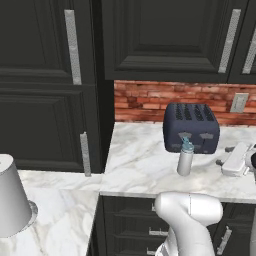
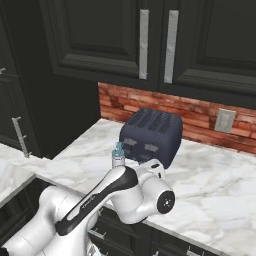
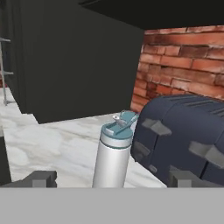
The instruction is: Move the drinks to the dining counter.
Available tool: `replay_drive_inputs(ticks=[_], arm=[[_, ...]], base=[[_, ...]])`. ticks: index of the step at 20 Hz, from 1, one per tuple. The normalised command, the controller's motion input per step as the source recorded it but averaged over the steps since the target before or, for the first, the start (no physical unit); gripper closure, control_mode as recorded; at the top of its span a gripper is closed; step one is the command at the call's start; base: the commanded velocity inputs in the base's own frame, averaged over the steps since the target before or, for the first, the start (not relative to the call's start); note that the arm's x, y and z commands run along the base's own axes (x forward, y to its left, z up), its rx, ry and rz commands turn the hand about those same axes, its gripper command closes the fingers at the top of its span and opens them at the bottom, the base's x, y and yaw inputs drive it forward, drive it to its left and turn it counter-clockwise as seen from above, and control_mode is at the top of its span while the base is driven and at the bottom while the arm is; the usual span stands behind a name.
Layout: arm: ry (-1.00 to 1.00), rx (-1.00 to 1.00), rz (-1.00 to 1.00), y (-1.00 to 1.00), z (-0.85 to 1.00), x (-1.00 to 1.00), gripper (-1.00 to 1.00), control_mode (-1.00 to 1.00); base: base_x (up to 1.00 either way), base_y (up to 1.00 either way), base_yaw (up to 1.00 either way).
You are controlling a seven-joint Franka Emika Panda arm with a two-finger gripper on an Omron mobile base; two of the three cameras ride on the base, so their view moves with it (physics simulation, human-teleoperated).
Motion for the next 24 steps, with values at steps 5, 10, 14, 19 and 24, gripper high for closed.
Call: replay_drive_inputs(ticks=[5, 10, 14, 19, 24], arm=[[0.0, 0.0, 0.0, 0.0, -0.27, 0.17, -1.0, -1.0], [0.01, -0.01, 0.1, 0.08, -0.03, 0.18, -1.0, -1.0], [0.0, 0.0, 0.07, 0.08, -0.03, 0.27, -1.0, -1.0], [0.0, 0.07, 0.07, 0.01, -0.04, 0.2, -1.0, -1.0], [0.02, 0.1, 0.09, 0.0, -0.06, 0.14, -1.0, -1.0]], base=[[0.0, 0.0, 0.0], [0.0, 0.0, 0.0], [0.0, 0.0, 0.0], [0.0, 0.0, 0.0], [0.0, 0.0, 0.0]])
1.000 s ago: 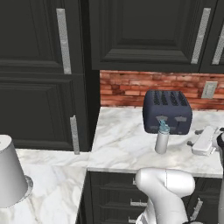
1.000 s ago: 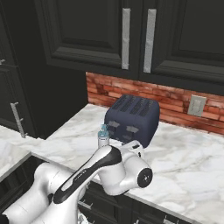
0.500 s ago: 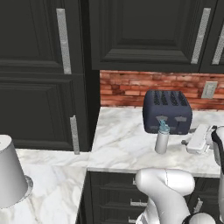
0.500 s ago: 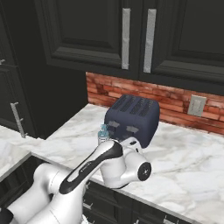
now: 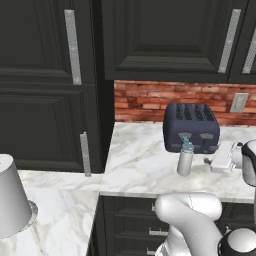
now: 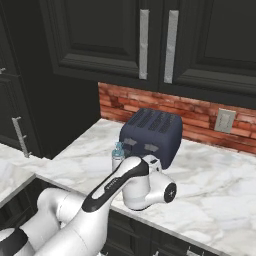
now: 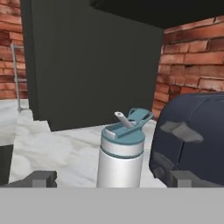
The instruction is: Move the drinks to the dining counter.
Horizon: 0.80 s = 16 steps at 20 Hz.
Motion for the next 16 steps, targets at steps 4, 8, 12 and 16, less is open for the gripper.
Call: replay_drive_inputs(ticks=[4, 8, 12, 16], arm=[[0.03, 0.09, 0.07, 0.0, -0.05, 0.22, -1.0, -1.0], [0.0, 0.03, 0.03, 0.0, 0.0, 0.04, -1.0, -1.0], [0.0, 0.0, 0.0, 0.01, 0.0, 0.0, -1.0, -1.0], [0.0, -0.01, 0.0, 0.08, 0.0, 0.0, -1.0, -1.0]], base=[[0.0, 0.0, 0.0], [0.0, 0.0, 0.0], [0.0, 0.0, 0.0], [0.0, 0.0, 0.0]])
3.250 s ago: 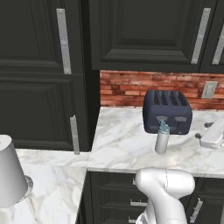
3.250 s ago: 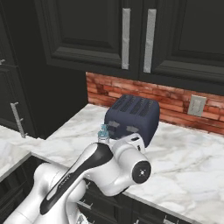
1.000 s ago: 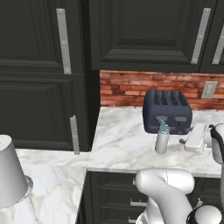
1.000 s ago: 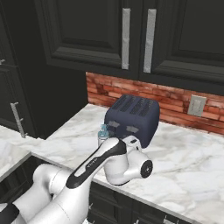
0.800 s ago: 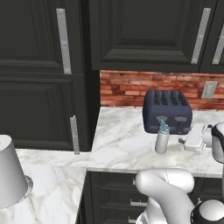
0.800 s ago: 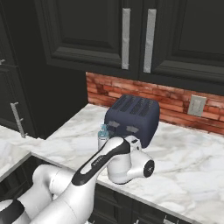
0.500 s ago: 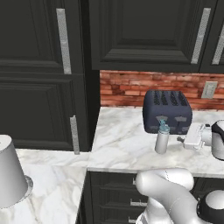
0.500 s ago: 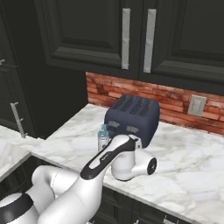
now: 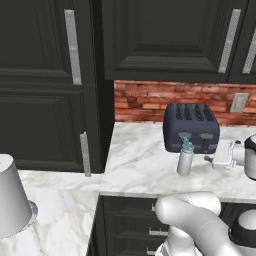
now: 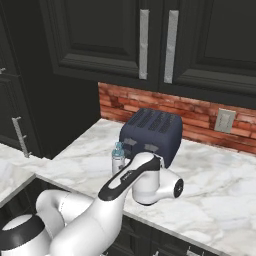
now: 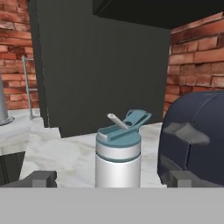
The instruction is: Move the drinks to the dining counter.
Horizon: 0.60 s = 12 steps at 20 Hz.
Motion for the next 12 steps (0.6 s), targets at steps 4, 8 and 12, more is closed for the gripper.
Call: replay_drive_inputs(ticks=[4, 8, 12], arm=[[0.0, -0.02, 0.0, 0.15, 0.0, 0.15, -1.0, -1.0], [0.0, 0.0, 0.0, 0.08, 0.0, 0.02, -1.0, -1.0], [0.0, 0.0, 0.0, 0.01, 0.0, 0.0, -1.0, -1.0]], base=[[0.0, 0.0, 0.0], [0.0, 0.0, 0.0], [0.0, 0.0, 0.0]])
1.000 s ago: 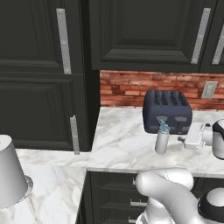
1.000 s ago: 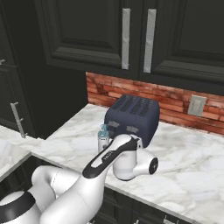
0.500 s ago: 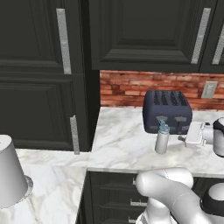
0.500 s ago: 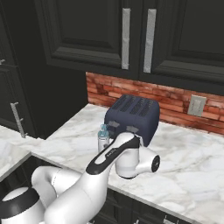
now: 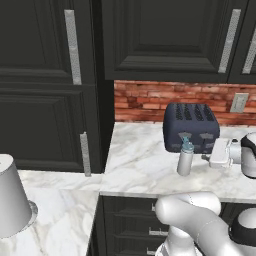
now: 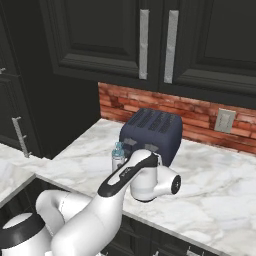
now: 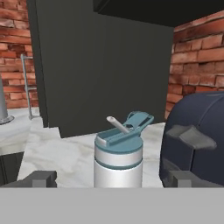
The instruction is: Move the drinks to the dining counter.
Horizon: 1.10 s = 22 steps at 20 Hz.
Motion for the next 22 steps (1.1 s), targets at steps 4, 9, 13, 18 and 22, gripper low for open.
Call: replay_drive_inputs(ticks=[4, 9, 13, 18, 22], arm=[[0.0, 0.0, 0.0, 0.0, 0.0, 0.0, -1.0, -1.0], [0.0, 0.0, 0.0, 0.02, 0.0, 0.0, -1.0, -1.0], [0.0, 0.0, 0.0, 0.13, -0.02, 0.0, -1.0, -1.0], [0.0, 0.0, 0.0, 0.21, 0.0, 0.0, -1.0, -1.0], [0.0, 0.0, 0.0, 0.18, 0.0, 0.0, -1.0, -1.0]], base=[[0.0, 0.0, 0.0], [0.0, 0.0, 0.0], [0.0, 0.0, 0.0], [0.0, 0.0, 0.0], [0.0, 0.0, 0.0]])
